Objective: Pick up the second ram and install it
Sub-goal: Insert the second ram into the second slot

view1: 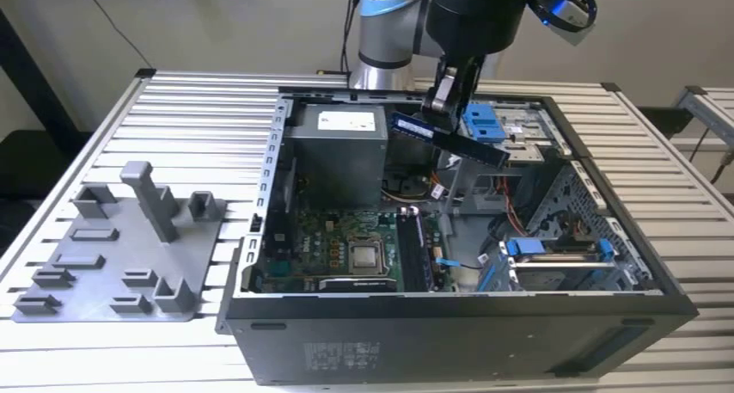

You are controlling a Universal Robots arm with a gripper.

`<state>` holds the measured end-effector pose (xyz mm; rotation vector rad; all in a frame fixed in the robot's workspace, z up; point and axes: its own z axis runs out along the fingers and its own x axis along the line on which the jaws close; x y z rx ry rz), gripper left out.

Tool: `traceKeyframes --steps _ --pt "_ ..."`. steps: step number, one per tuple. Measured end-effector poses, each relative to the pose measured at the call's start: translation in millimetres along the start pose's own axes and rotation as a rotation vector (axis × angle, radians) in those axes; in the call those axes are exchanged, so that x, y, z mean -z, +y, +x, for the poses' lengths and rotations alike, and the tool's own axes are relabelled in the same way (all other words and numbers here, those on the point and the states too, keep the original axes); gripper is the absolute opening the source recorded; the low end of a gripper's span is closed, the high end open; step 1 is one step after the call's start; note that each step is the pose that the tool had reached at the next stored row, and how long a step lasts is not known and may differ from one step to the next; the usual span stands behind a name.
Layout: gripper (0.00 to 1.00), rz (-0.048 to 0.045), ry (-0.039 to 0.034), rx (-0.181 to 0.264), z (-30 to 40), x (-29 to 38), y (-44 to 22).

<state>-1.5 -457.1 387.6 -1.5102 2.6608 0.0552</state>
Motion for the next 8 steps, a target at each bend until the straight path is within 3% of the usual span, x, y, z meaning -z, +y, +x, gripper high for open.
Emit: traceKeyframes --steps 8 --pt "0.14 0.0003 0.0 -0.002 0.0 0.0 0.0"
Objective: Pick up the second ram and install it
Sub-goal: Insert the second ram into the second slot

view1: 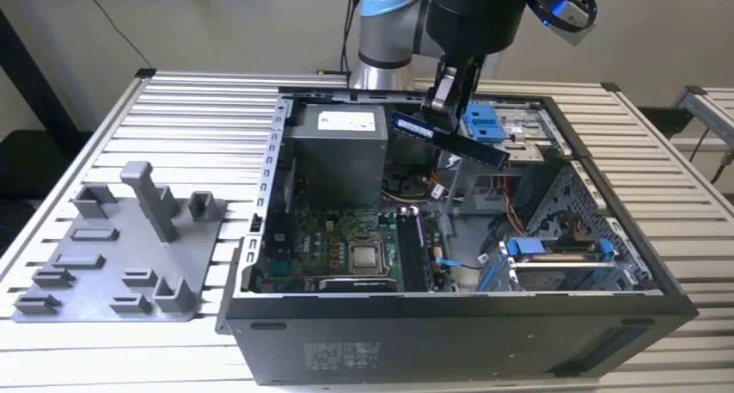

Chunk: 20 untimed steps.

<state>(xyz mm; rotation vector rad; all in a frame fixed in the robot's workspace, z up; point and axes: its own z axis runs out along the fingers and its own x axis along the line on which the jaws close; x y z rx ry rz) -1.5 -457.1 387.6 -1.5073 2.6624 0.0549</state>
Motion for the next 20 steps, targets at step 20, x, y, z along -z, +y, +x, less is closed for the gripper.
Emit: traceKeyframes --steps 20 --pt "0.14 0.0149 0.0015 -0.167 0.3 -3.2 0.0"
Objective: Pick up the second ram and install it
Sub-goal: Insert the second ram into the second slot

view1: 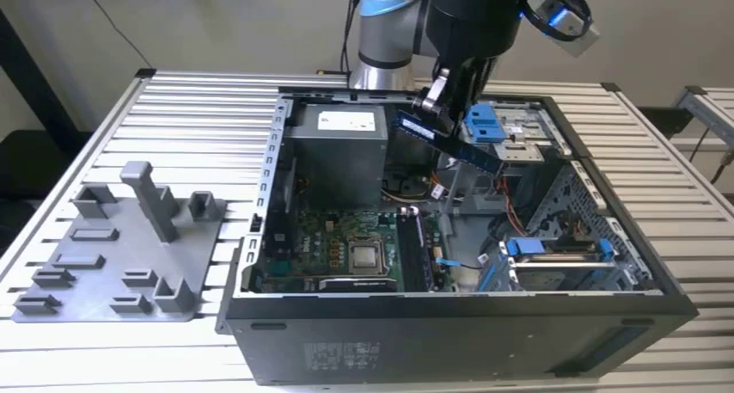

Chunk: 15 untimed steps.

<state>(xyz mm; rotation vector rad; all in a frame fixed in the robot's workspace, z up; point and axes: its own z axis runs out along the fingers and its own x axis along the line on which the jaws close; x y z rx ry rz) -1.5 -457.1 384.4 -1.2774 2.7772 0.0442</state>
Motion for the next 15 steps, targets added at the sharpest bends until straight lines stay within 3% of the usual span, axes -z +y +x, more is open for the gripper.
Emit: traceKeyframes --steps 5,11,15 --pt "0.14 0.0045 0.0006 -0.05 0.1 -1.0 0.0" --pt "0.14 0.0052 0.0004 -0.059 0.0 -1.4 0.0" --pt "0.14 0.0079 0.0007 -0.089 0.2 -2.4 0.0"
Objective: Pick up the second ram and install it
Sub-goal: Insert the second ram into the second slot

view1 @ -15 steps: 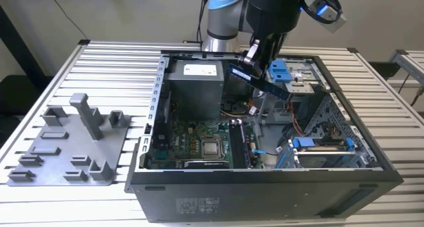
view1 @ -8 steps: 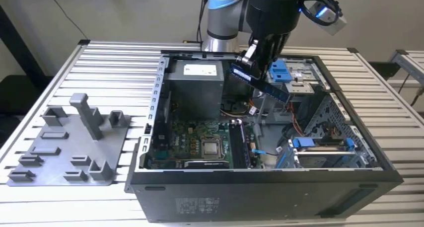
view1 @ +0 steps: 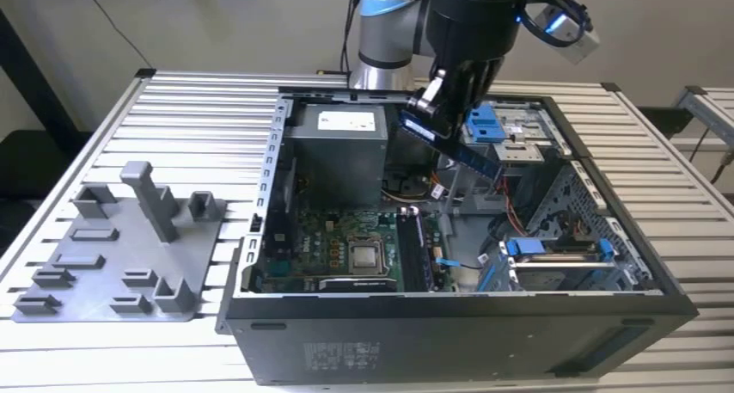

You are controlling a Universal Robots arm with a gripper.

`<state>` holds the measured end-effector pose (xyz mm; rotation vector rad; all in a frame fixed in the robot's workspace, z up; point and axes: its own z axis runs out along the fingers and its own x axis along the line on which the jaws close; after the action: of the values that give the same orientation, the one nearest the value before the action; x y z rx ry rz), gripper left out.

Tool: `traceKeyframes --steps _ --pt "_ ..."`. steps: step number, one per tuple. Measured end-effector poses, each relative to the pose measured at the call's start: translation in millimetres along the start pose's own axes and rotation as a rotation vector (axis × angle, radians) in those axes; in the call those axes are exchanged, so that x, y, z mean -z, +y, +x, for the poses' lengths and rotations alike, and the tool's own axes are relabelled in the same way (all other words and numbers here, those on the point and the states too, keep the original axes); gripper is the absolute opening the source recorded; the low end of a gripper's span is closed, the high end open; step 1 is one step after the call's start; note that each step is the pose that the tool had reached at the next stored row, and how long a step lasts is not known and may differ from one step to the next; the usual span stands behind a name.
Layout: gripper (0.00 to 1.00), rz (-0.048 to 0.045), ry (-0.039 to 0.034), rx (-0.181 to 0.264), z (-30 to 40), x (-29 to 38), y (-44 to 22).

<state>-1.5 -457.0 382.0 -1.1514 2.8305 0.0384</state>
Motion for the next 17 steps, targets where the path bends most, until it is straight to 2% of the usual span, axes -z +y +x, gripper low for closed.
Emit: traceKeyframes --steps 14,17 --pt "0.14 0.0105 0.0011 -0.118 0.4 -4.2 0.1" --pt "0.14 0.0112 0.0038 -0.146 0.6 -4.8 0.0"
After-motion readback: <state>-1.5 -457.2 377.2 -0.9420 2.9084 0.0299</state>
